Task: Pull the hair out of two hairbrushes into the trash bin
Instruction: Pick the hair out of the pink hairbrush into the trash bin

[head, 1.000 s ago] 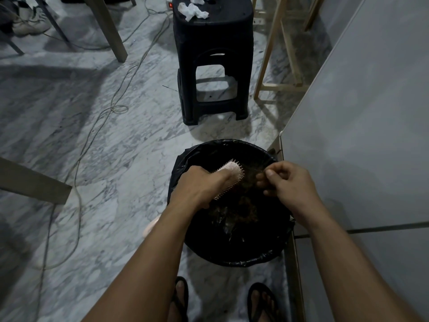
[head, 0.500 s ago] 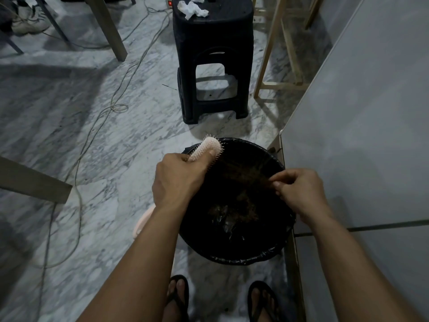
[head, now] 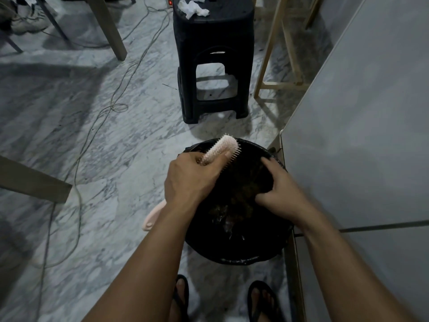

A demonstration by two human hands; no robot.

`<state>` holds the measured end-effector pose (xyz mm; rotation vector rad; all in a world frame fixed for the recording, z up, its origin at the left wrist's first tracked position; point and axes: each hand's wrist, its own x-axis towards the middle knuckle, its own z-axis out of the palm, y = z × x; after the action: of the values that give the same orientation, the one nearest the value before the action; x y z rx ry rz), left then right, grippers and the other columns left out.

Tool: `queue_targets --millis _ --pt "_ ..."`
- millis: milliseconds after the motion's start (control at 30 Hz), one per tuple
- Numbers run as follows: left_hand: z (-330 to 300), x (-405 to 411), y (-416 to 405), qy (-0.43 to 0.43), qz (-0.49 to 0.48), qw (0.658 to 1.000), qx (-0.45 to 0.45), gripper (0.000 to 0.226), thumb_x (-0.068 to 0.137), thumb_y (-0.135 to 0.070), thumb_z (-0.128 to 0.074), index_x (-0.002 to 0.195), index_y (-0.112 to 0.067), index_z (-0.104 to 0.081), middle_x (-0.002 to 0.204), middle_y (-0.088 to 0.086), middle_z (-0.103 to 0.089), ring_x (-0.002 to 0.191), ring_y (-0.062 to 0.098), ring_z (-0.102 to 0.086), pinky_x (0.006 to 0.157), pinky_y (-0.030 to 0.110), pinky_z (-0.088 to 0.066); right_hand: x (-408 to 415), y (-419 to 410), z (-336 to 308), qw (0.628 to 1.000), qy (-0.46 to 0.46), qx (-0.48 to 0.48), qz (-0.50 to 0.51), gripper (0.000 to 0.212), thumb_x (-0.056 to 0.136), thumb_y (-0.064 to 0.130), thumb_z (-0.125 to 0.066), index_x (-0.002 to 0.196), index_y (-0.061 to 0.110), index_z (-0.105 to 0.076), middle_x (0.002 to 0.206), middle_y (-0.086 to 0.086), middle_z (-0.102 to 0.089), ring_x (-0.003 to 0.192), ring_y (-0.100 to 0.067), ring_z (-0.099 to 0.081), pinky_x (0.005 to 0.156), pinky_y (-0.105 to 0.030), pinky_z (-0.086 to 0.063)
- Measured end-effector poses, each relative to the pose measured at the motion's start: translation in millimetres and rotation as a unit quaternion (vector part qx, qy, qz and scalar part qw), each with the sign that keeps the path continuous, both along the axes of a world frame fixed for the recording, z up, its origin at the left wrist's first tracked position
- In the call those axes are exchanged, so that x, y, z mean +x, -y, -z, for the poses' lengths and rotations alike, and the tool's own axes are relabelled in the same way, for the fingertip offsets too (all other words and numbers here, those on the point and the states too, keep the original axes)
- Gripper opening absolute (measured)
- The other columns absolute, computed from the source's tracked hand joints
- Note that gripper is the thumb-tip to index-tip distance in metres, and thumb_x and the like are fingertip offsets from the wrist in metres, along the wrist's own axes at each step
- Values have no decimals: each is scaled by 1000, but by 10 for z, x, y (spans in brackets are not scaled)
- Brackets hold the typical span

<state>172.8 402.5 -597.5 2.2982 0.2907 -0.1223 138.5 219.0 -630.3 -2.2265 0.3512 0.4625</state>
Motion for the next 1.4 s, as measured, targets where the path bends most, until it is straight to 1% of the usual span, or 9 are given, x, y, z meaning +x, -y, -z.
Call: queue_targets --millis 100,200,300,400,700,933,1100,1233,1400 --pt "41 -8 62 1 30 1000 -7 67 63 -80 -60 65 -14 -70 54 0 -61 63 21 -65 57 37 -49 -28 -153 -123 974 62 218 14 86 72 -3 -70 147 21 -35 140 11 -49 108 16 -53 84 -7 -45" --pt "52 -19 112 -2 46 999 -8 62 62 -81 -58 65 -20 -71 55 -2 -62 65 18 -65 57 35 -49 -79 -304 -60 949 69 306 -22 49 85 -6 -61 127 19 -54 121 4 -66 110 0 -62 93 -18 -49" --pt "47 -14 103 0 35 999 -6 58 67 -77 -60 64 -20 -68 53 -3 -59 64 18 -63 55 31 -43 -70 -330 -54 965 81 249 -20 18 94 5 -52 99 15 -67 76 7 -67 72 -5 -62 73 -25 -51" --pt "38 7 53 4 11 1000 -13 56 71 -71 -62 64 -16 -67 53 -2 -56 63 22 -62 54 32 -40 -49 -256 -58 984 82 156 -18 31 97 12 -47 71 21 -63 48 12 -52 52 -5 -49 60 -24 -42" --pt "-39 0 12 16 -75 997 2 48 73 -70 -62 60 -24 -63 54 -4 -54 68 24 -62 56 30 -36 -32 -20 64 991 -3 -80 109 30 86 7 -46 58 16 -50 65 -6 -55 69 -31 -54 60 -32 -37" --pt "14 5 19 -75 4 995 -69 28 80 -55 -67 70 -29 -64 69 -4 -66 67 16 -64 57 29 -44 -42 28 39 989 -2 -114 100 21 85 10 -55 97 21 -68 109 -11 -67 109 -33 -60 85 -31 -47" --pt "12 46 69 -210 102 965 -119 22 77 -15 -53 82 0 -68 71 13 -60 57 27 -53 61 36 -40 -1 -85 -132 994 58 73 54 90 66 19 -71 148 16 -34 154 -4 -35 142 -19 -33 115 -38 -31" --pt "31 20 109 -231 147 951 -143 39 67 -14 -49 96 3 -70 72 14 -60 56 24 -53 58 35 -40 -20 -156 -84 982 74 170 44 74 82 13 -71 147 12 -36 138 2 -55 128 -10 -51 107 -28 -40" --pt "48 16 109 -214 148 953 -154 41 62 -17 -52 94 -3 -73 72 14 -62 58 22 -56 59 35 -44 4 -112 -6 986 96 119 65 16 87 14 -66 89 29 -69 61 11 -72 62 1 -64 71 -24 -51"
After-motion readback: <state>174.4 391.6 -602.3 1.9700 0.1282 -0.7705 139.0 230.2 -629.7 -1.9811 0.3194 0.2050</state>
